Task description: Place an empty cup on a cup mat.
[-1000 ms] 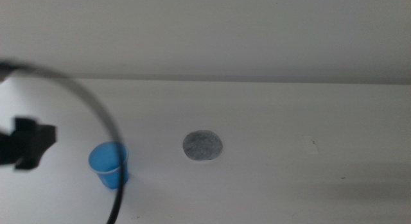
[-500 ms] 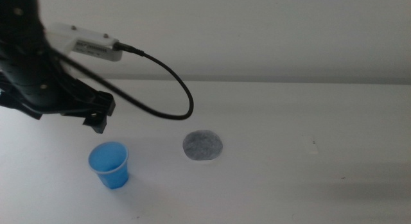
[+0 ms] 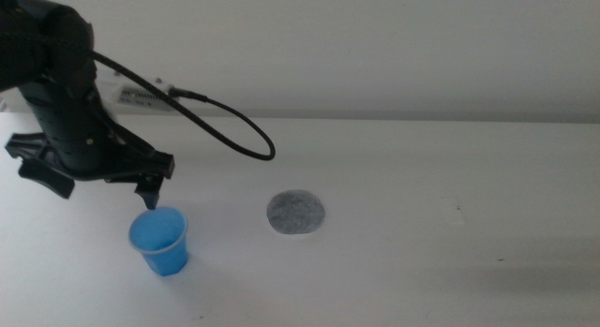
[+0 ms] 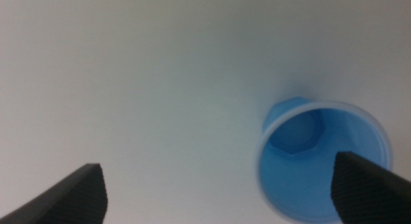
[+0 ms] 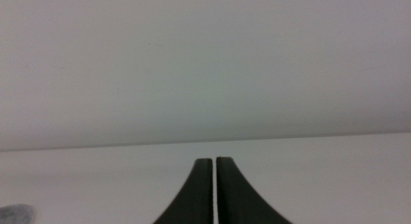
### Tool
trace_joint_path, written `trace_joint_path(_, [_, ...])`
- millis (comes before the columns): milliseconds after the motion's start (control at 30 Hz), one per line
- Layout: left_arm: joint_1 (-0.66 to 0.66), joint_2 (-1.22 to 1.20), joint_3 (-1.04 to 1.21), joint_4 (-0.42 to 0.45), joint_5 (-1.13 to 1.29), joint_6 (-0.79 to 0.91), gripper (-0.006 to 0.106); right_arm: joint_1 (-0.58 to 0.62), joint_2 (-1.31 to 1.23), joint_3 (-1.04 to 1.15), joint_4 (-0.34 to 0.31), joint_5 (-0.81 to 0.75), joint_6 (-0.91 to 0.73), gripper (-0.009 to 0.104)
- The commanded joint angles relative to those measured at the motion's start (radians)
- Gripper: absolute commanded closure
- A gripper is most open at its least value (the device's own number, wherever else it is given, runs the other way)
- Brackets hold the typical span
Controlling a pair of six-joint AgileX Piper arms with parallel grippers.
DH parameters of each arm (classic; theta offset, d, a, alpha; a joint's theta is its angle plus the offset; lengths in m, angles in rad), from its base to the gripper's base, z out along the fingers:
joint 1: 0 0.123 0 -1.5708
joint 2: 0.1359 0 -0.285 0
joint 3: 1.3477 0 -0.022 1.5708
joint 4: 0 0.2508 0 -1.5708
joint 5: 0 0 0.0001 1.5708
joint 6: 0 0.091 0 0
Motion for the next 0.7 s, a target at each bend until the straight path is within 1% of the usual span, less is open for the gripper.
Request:
trace_joint_path(0, [0.002, 0.020, -0.009, -0.030, 0.003, 0.017, 0.008, 0.001, -0.036, 0.035, -0.010, -0.006, -0.001, 0.097])
trace_joint_path(133, [0.002, 0.042, -0.009, -0.047, 0.042, 0.067, 0.011, 0.001, -0.036, 0.035, -0.010, -0.006, -0.001, 0.097])
trace_joint_path(267, [0.002, 0.059, -0.009, -0.047, 0.052, 0.069, 0.015, 0.001, -0.036, 0.035, -0.010, -0.006, -0.001, 0.097])
trace_joint_path(400, [0.002, 0.075, 0.001, -0.071, 0.052, 0.074, 0.020, 0.001, -0.036, 0.035, -0.010, -0.006, -0.001, 0.097])
trace_joint_path(500, [0.002, 0.075, 0.046, -0.092, -0.002, 0.092, 0.022, 0.001, -0.036, 0.035, -0.010, -0.006, -0.001, 0.097])
trace_joint_path(667, [0.002, 0.080, 0.114, -0.091, -0.103, 0.096, 0.022, 0.001, -0.036, 0.035, -0.010, -0.006, -0.001, 0.097])
